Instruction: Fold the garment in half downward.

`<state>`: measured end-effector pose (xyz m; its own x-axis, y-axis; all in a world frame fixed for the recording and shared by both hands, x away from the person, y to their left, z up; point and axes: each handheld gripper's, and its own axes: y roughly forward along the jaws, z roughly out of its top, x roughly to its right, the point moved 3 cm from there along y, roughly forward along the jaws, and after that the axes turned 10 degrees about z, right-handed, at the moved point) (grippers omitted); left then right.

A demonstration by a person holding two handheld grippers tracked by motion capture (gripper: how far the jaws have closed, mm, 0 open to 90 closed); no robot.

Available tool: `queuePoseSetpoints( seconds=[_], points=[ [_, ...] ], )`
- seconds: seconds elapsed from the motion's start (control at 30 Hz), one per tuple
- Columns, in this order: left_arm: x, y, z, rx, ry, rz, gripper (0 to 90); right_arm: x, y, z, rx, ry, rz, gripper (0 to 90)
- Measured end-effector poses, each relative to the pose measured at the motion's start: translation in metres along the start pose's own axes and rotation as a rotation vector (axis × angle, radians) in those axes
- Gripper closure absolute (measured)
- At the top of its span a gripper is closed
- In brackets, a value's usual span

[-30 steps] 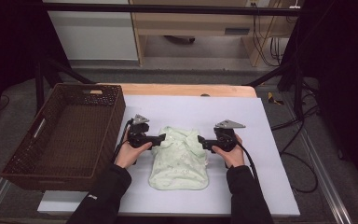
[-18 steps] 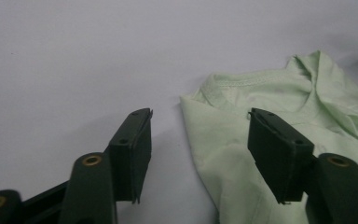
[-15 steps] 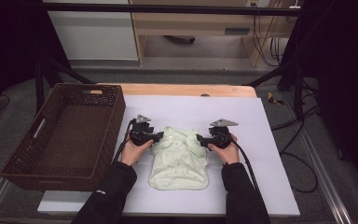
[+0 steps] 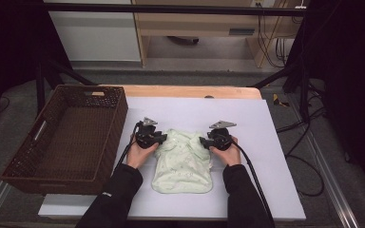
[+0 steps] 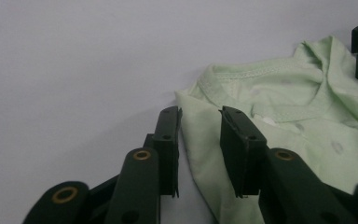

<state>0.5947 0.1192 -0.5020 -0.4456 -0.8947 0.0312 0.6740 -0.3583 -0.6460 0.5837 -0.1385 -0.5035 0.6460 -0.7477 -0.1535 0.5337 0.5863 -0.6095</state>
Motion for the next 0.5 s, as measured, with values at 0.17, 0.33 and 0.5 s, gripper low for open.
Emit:
queuePoseSetpoints(
  seconds=[0.17,0.33,0.5],
  points=[
    [0.0020,0.0008,0.0003,-0.003,0.007,0.007,75.0,-0.0006,0.0033,0.0011,-0.012,-0.005,0.001,63.3],
    [0.0054,0.0014,0.0005,-0.002,0.032,0.011,79.7,-0.0007,0.0056,0.0035,-0.018,-0.002,0.007,70.1],
    [0.0076,0.0021,0.0000,0.001,0.044,0.004,85.3,-0.0049,0.0078,0.0063,-0.038,-0.006,0.021,81.5]
  ],
)
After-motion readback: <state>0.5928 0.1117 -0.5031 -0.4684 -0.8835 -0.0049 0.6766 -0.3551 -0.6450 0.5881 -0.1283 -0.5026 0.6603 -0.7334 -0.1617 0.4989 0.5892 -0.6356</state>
